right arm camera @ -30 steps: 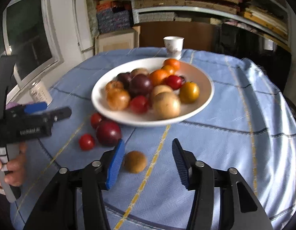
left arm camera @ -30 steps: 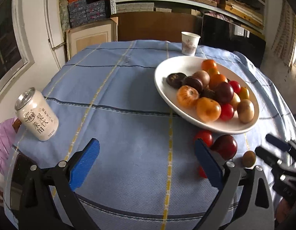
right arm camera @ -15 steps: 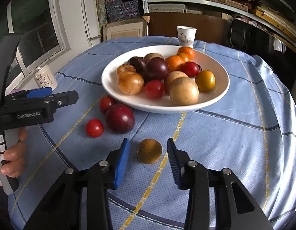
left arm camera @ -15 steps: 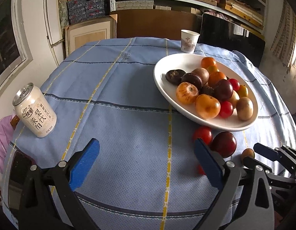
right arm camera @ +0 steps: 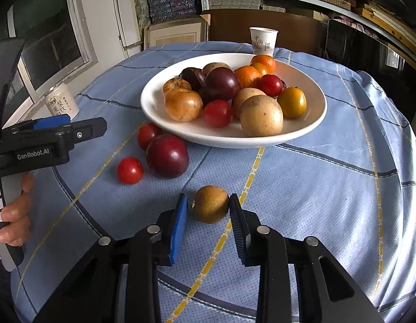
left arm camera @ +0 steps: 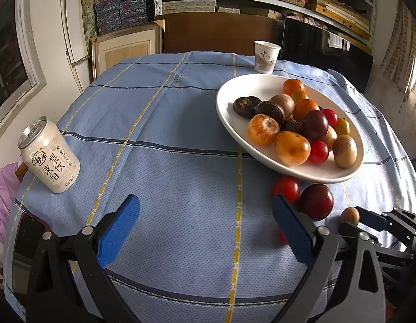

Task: Organize fruits
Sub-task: 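Move the right tool to the tan round fruit while the left tool approaches a red cherry tomato, then grasp the tan round fruit with the right tool while the left tool grasps the cherry tomato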

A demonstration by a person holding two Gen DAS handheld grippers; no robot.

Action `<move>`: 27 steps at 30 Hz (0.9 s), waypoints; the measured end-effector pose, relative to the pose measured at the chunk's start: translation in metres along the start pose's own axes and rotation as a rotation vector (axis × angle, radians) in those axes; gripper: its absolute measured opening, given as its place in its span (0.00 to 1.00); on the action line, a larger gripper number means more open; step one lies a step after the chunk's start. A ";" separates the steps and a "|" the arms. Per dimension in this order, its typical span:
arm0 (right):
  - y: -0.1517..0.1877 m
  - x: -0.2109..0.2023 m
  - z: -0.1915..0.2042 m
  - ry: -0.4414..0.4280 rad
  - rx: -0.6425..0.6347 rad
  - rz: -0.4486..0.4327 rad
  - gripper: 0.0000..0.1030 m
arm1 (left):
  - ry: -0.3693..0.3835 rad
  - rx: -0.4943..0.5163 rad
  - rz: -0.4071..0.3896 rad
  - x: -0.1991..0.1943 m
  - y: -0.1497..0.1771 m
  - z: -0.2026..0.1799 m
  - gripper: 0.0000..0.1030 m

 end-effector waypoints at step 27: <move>-0.009 -0.013 -0.018 -0.009 0.073 -0.047 0.28 | 0.258 0.174 0.102 0.012 0.027 -0.062 0.53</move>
Point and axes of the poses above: each gripper's, at about its wrist camera, not at the fingertips, and x roughly the way its jaws point, z to its left, y to its underside, the point moved 7 cm from there along x, roughly the way its jaws point, and after that the axes turned 11 degrees about y, right-handed, at the moved point
